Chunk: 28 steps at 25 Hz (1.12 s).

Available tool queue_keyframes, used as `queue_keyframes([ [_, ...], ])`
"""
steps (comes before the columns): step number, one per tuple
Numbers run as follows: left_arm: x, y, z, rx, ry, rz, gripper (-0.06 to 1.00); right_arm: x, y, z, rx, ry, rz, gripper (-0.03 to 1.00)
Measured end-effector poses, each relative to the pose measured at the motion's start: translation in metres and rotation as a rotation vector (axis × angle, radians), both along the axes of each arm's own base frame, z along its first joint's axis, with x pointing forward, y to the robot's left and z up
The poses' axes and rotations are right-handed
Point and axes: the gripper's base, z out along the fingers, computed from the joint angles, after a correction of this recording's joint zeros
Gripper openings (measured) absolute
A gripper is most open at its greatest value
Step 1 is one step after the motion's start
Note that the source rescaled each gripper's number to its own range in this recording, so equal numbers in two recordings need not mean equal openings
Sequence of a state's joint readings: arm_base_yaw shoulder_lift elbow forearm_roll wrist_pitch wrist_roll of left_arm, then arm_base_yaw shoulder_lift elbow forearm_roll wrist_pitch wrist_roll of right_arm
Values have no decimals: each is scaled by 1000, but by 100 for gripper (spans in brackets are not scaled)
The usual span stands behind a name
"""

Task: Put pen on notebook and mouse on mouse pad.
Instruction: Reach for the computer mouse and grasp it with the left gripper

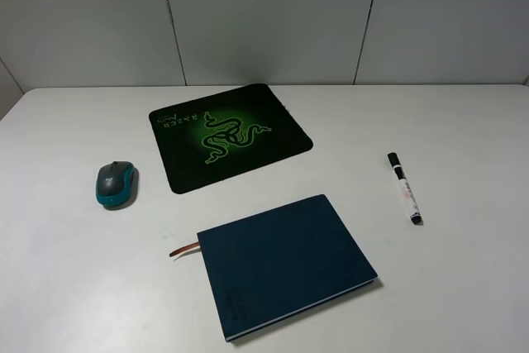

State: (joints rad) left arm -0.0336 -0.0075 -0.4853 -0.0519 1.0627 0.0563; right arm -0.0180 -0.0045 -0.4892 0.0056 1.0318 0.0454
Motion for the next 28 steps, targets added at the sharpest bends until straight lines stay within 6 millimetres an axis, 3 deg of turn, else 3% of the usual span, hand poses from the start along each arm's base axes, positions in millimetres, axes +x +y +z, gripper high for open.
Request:
queue_keyframes([
  [5,0,0,1,1,16,1,97,0,0,0,0,0,0,100],
  [11,14,0,29,6,112,2,97,0,0,0,0,0,0,100],
  [19,59,-1,60,7,246,9,99,0,0,0,0,0,0,100],
  [28,120,-3,62,-6,393,31,100,0,0,0,0,0,0,100],
])
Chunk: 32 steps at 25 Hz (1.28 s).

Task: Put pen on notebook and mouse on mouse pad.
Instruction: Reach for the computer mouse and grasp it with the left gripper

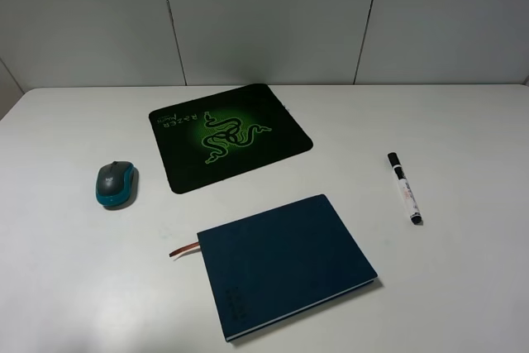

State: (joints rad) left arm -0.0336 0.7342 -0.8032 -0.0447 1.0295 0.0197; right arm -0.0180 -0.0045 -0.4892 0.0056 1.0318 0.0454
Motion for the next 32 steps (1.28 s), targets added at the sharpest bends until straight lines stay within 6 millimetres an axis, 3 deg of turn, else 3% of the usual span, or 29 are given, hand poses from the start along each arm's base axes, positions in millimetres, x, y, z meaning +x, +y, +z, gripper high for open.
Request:
queue_keyframes([
  [11,70,-2,-22,6,167,4,100,0,0,0,0,0,0,100],
  [24,134,-4,-89,-3,346,49,100,0,0,0,0,0,0,100],
  [32,160,-6,-133,-15,415,63,100,0,0,0,0,0,0,100],
])
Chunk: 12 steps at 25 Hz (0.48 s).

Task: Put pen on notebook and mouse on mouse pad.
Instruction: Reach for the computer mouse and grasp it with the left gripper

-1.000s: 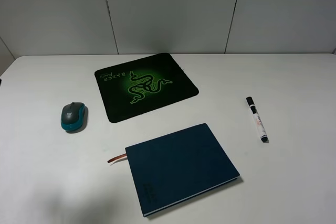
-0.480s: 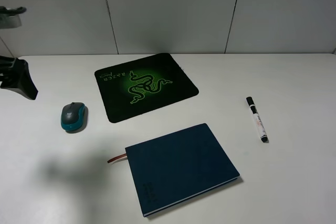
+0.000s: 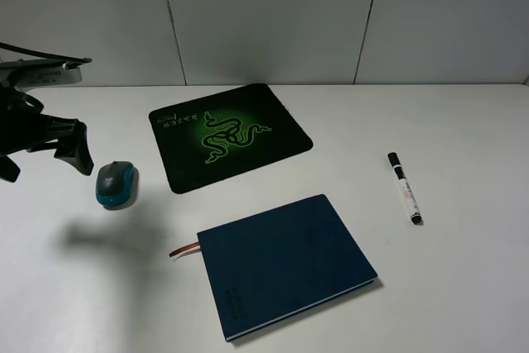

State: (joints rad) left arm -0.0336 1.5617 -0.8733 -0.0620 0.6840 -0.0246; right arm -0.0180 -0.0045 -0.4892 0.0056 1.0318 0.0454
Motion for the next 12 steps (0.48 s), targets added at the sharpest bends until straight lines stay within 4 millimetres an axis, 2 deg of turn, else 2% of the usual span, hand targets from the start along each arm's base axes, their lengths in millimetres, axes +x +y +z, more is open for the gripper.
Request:
queue_keyframes([
  [6,15,-1,-22,-7,22,10,100,0,0,0,0,0,0,100],
  [12,39,-6,-33,-6,34,-4,100,0,0,0,0,0,0,100],
])
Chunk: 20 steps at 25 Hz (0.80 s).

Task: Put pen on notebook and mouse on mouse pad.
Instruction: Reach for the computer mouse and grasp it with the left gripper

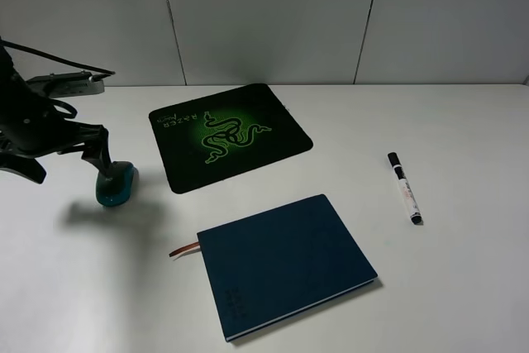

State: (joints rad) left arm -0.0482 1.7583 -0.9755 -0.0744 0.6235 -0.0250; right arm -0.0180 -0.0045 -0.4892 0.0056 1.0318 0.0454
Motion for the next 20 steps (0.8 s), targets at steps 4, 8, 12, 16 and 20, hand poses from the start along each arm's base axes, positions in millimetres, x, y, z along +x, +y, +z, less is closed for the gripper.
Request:
queue_keyframes([
  [4,12,-7,-11,-1,17,-9,100,0,0,0,0,0,0,100],
  [8,15,-13,-23,-2,46,1,100,0,0,0,1,0,1,100],
  [12,17,-17,-33,1,66,1,100,0,0,0,3,0,2,100],
  [16,23,-20,-43,-1,62,0,100,0,0,0,3,0,2,100],
  [20,24,-23,-52,-5,70,-2,100,0,0,0,4,0,3,100],
])
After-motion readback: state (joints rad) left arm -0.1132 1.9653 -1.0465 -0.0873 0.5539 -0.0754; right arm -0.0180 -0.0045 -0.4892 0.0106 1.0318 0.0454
